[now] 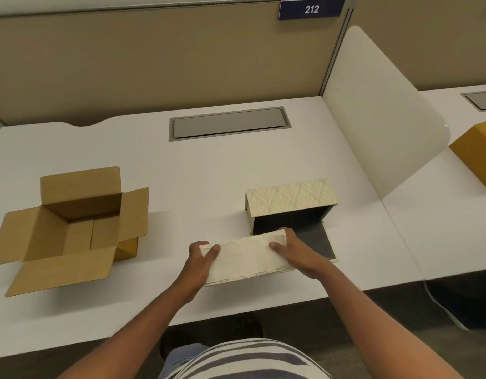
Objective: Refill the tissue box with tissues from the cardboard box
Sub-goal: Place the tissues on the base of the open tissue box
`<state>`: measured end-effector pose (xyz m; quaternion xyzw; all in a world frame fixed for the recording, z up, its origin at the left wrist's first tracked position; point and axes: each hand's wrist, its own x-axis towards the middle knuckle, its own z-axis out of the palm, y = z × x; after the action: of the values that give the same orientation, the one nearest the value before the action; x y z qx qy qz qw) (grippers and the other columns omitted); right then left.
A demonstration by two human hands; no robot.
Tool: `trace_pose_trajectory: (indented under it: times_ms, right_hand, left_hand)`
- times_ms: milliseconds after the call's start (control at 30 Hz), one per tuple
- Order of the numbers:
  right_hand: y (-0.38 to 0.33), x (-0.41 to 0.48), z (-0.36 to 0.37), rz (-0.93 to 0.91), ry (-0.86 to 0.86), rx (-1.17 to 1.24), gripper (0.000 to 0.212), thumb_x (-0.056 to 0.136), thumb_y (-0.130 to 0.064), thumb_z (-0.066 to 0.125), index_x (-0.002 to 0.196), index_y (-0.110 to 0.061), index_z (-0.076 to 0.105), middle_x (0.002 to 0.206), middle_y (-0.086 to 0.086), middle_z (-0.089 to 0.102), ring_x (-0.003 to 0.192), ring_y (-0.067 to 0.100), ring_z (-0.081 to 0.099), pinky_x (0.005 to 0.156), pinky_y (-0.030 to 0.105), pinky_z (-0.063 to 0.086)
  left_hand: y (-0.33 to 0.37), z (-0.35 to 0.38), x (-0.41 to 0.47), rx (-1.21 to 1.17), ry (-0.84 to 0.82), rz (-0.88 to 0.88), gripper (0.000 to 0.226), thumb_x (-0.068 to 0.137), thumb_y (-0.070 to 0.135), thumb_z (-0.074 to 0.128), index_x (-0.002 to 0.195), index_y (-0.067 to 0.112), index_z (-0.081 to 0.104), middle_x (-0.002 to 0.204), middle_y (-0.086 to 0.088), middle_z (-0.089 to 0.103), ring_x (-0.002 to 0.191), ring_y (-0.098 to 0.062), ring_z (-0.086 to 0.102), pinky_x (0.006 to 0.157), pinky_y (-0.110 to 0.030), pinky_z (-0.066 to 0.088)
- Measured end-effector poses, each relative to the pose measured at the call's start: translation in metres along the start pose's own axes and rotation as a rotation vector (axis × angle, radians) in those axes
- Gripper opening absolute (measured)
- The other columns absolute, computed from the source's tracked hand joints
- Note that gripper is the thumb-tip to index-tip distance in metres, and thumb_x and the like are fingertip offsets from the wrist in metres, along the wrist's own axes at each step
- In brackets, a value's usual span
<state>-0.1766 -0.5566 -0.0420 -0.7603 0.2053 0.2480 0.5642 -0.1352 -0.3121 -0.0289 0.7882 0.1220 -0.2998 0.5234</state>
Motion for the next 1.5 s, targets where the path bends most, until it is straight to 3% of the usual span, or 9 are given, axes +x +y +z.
trace_pose_trajectory:
  times_ms: [200, 367, 500, 733, 967, 1200, 1267, 1400, 1500]
  right_hand:
    - [0.034, -0.009, -0.045, 0.080, 0.069, 0.154, 0.055, 0.094, -0.033, 0.055, 0.139, -0.018, 0.028, 0.135, 0.003, 0.044, 0.120, 0.023, 0.048, 0.105, 0.041, 0.043]
    - [0.051, -0.002, -0.081, 0.129, 0.135, 0.294, 0.049, 0.093, -0.027, 0.057, 0.134, -0.010, 0.036, 0.121, 0.004, 0.054, 0.109, 0.021, 0.055, 0.092, 0.034, 0.047]
    - [0.059, 0.011, -0.095, 0.200, 0.169, 0.263, 0.052, 0.093, -0.030, 0.058, 0.134, -0.007, 0.036, 0.129, 0.009, 0.050, 0.114, 0.026, 0.052, 0.099, 0.040, 0.045]
    - [0.057, 0.033, -0.100, 0.249, 0.209, 0.135, 0.054, 0.094, -0.034, 0.054, 0.137, -0.010, 0.032, 0.132, 0.010, 0.047, 0.118, 0.029, 0.048, 0.099, 0.041, 0.045]
    - [0.062, 0.043, -0.099, 0.244, 0.306, 0.142, 0.053, 0.094, -0.035, 0.055, 0.136, -0.007, 0.038, 0.133, 0.012, 0.050, 0.118, 0.029, 0.051, 0.096, 0.038, 0.046]
    - [0.067, 0.045, -0.096, 0.112, 0.378, 0.145, 0.047, 0.092, -0.034, 0.058, 0.131, -0.009, 0.047, 0.127, 0.011, 0.057, 0.111, 0.026, 0.055, 0.089, 0.035, 0.048]
    - [0.069, 0.047, -0.093, 0.096, 0.394, 0.082, 0.048, 0.093, -0.036, 0.056, 0.131, -0.008, 0.047, 0.128, 0.013, 0.054, 0.112, 0.026, 0.054, 0.091, 0.036, 0.048]
    - [0.075, 0.053, -0.089, 0.194, 0.475, -0.310, 0.062, 0.093, -0.050, 0.046, 0.138, -0.009, 0.037, 0.134, 0.017, 0.044, 0.123, 0.034, 0.045, 0.103, 0.051, 0.040]
    - [0.077, 0.054, -0.087, 0.217, 0.481, -0.496, 0.064, 0.096, -0.052, 0.036, 0.144, -0.011, 0.026, 0.141, 0.016, 0.038, 0.129, 0.034, 0.039, 0.103, 0.053, 0.034]
  left_hand:
    - [0.006, 0.058, 0.016, 0.040, -0.112, -0.026, 0.052, 0.095, 0.045, 0.045, 0.136, 0.020, 0.024, 0.126, -0.004, 0.042, 0.109, -0.021, 0.048, 0.084, -0.030, 0.043]
    - [0.015, 0.093, 0.046, -0.236, -0.247, -0.098, 0.061, 0.085, 0.037, 0.066, 0.131, 0.008, 0.037, 0.126, -0.007, 0.054, 0.112, -0.022, 0.057, 0.093, -0.036, 0.052]
    - [0.013, 0.106, 0.065, -0.270, -0.347, -0.127, 0.057, 0.082, 0.019, 0.071, 0.132, 0.006, 0.048, 0.126, -0.012, 0.061, 0.116, -0.027, 0.059, 0.101, -0.041, 0.049]
    - [0.012, 0.123, 0.072, -0.148, -0.205, -0.129, 0.055, 0.085, 0.021, 0.066, 0.134, 0.007, 0.043, 0.132, -0.008, 0.055, 0.118, -0.025, 0.055, 0.104, -0.039, 0.045]
    - [0.023, 0.134, 0.075, -0.089, -0.072, -0.103, 0.051, 0.090, 0.019, 0.063, 0.134, 0.005, 0.042, 0.131, -0.011, 0.054, 0.116, -0.025, 0.053, 0.093, -0.030, 0.045]
    - [0.020, 0.140, 0.071, 0.253, 0.010, -0.159, 0.067, 0.093, 0.045, 0.052, 0.145, 0.011, 0.027, 0.142, -0.014, 0.031, 0.132, -0.029, 0.035, 0.107, -0.038, 0.036]
    - [0.019, 0.140, 0.071, 0.279, -0.005, -0.178, 0.070, 0.093, 0.048, 0.048, 0.147, 0.013, 0.021, 0.144, -0.015, 0.028, 0.133, -0.030, 0.033, 0.107, -0.039, 0.035]
    - [0.019, 0.140, 0.072, 0.269, -0.035, -0.183, 0.070, 0.094, 0.046, 0.047, 0.147, 0.011, 0.016, 0.147, -0.015, 0.027, 0.133, -0.031, 0.036, 0.106, -0.040, 0.037]
    - [0.020, 0.137, 0.072, 0.312, -0.055, -0.185, 0.072, 0.094, 0.049, 0.045, 0.147, 0.011, 0.014, 0.147, -0.014, 0.026, 0.133, -0.031, 0.035, 0.106, -0.039, 0.037]
